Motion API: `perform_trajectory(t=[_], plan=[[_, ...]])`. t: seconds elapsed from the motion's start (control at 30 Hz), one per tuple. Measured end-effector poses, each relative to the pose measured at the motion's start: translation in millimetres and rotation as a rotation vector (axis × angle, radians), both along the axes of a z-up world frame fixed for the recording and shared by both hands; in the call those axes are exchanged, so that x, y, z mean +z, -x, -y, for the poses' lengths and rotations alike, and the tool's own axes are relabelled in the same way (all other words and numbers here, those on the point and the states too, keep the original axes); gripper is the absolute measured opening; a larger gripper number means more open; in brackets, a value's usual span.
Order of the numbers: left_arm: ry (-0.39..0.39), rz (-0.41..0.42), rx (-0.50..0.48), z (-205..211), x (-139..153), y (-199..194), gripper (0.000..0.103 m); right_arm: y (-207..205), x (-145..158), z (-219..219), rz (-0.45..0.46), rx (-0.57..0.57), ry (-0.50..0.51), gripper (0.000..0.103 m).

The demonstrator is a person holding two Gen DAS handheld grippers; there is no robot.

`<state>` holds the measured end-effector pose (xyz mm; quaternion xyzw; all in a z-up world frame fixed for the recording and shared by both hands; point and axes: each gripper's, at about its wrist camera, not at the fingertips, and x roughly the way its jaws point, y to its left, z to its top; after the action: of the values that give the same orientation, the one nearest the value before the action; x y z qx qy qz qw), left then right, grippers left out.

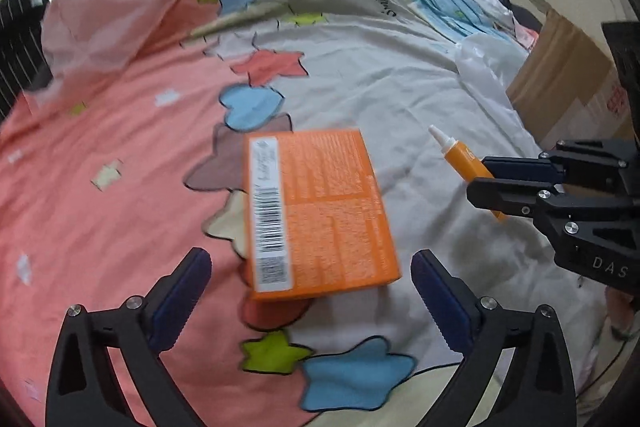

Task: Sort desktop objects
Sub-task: 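Lift the orange box with the left tool while the right tool lifts the orange tube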

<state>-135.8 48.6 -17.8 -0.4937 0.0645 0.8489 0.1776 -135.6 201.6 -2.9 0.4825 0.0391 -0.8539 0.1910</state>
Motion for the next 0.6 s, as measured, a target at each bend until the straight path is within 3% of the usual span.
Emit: perform_trajectory(t=[0.23, 0.47, 0.53, 0.6], plan=[[0.003, -0.023, 0.100, -3.4, -3.9, 4.8, 0.102, 2.2, -4.5, -6.4, 0.009, 0.006, 0.009, 0.018], [0.054, -0.042, 0.066, -20.1, -18.7, 4.6, 0.102, 4.5, -11.3, -9.0, 0.024, 0.011, 0.024, 0.018], [0.066, -0.055, 0.089, -18.3, -18.6, 6.5, 0.098, 3.5, -11.3, -9.2, 0.023, 0.015, 0.026, 0.018], [0.053, -0.039, 0.092, -15.6, -18.0, 8.0, 0.080, 2.1, -11.4, -9.7, 0.022, 0.019, 0.028, 0.018]])
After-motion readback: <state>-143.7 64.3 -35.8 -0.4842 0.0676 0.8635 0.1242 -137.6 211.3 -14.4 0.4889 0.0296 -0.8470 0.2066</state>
